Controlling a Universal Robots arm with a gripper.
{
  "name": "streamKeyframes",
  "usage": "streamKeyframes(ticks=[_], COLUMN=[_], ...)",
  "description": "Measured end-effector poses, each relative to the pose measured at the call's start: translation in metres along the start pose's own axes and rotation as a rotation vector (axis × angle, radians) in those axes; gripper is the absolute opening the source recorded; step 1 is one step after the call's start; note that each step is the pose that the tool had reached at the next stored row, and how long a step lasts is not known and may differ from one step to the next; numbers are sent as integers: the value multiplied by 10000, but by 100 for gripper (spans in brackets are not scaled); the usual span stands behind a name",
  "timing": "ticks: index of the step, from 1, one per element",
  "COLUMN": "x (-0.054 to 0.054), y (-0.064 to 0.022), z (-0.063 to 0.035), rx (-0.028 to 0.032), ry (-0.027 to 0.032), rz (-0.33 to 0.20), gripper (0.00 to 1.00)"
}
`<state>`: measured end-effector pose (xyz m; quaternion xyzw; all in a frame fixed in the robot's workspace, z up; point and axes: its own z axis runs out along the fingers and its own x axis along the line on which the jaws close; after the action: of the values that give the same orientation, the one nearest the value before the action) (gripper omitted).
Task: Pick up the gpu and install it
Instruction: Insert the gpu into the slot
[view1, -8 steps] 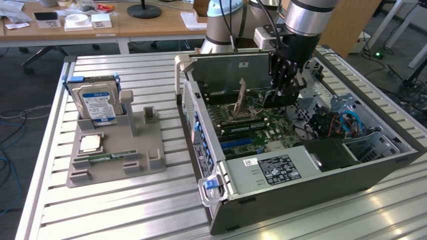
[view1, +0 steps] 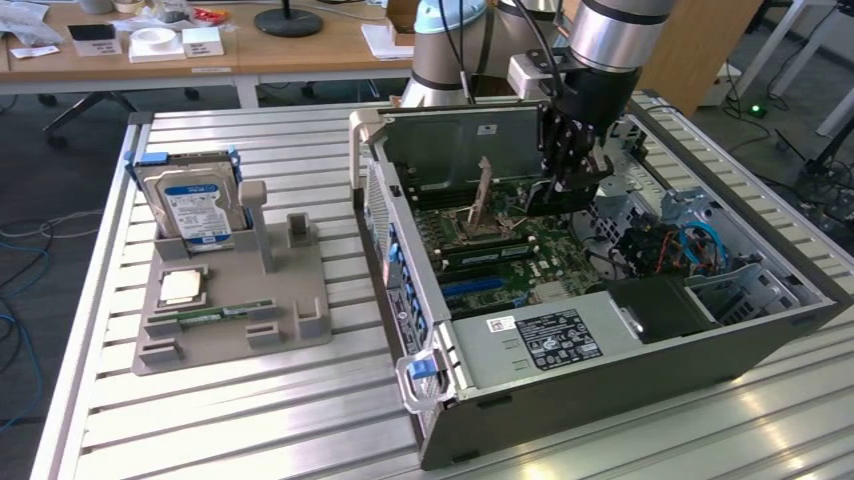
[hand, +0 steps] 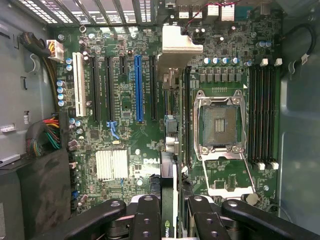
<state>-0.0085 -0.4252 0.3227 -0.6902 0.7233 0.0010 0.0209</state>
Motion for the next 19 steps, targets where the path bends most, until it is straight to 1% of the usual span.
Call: streamKeyframes(ticks=[5,8,15,19], x=[0,1,3,5], y=[3,19,62,112], z=[0,0,-1,-3], rx=[0,1,4,16], ry=[0,-1,-1,-2], rz=[0,0,0,-3], gripper=[26,26,26,26])
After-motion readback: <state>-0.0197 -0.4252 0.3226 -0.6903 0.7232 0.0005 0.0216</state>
